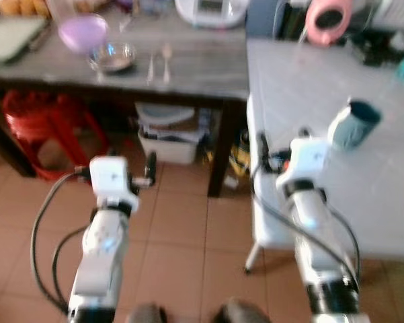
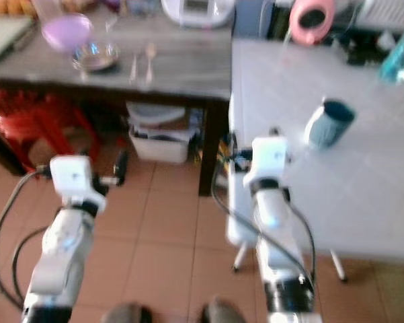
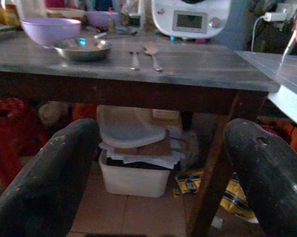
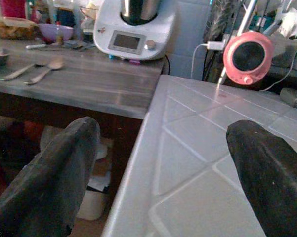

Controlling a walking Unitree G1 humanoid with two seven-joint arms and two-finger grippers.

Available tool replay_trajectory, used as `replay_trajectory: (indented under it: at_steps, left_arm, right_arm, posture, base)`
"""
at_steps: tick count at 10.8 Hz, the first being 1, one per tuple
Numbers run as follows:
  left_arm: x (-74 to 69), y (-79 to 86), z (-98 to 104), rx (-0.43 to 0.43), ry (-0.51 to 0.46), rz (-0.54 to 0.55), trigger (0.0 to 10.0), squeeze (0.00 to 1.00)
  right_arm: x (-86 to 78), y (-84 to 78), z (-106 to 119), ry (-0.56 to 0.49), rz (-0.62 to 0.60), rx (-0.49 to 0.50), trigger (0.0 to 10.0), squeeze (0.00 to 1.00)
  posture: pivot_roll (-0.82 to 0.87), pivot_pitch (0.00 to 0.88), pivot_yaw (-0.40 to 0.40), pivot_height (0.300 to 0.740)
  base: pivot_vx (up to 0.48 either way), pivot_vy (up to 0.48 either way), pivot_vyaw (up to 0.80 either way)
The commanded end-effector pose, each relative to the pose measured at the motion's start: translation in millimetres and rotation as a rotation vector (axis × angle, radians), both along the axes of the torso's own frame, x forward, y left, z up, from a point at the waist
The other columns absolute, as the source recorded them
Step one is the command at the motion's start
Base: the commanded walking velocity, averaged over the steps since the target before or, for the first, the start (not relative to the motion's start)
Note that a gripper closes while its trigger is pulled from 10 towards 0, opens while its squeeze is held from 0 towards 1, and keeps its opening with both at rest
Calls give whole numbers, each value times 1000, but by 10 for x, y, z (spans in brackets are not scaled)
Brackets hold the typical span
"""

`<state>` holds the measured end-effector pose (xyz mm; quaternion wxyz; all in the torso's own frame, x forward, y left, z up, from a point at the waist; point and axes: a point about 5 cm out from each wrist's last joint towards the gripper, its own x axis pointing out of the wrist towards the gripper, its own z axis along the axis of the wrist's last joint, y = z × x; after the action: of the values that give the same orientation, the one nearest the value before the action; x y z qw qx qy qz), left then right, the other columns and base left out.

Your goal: Setting the table

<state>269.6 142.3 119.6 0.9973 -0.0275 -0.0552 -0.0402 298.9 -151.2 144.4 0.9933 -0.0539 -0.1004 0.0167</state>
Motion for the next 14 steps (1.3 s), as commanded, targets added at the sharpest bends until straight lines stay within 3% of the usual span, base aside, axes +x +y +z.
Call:
replay_trajectory:
  at_steps: [1, 9, 14]
  left_arm:
    - [-6, -90, 23, -13, -9, -31, 10000, 0]
    - [-13, -36, -3, -7, 2, -15, 10000, 0]
    - [-36, -41, -27, -14, 16, -38, 10000, 0]
  right_arm:
    - [-4, -109, -19, 5, -29, -13, 10000, 0]
    - [-29, -133, -79, 31, -49, -15, 10000, 0]
    - [-287, -271, -215, 76, -79, -33, 10000, 0]
  posture:
    - [-26, 122, -10, 740]
    - [-24, 135, -14, 740]
    - [-36, 155, -19, 740]
  base:
    - [289, -371, 0]
    - [0, 0, -59]
    - [0, 0, -365]
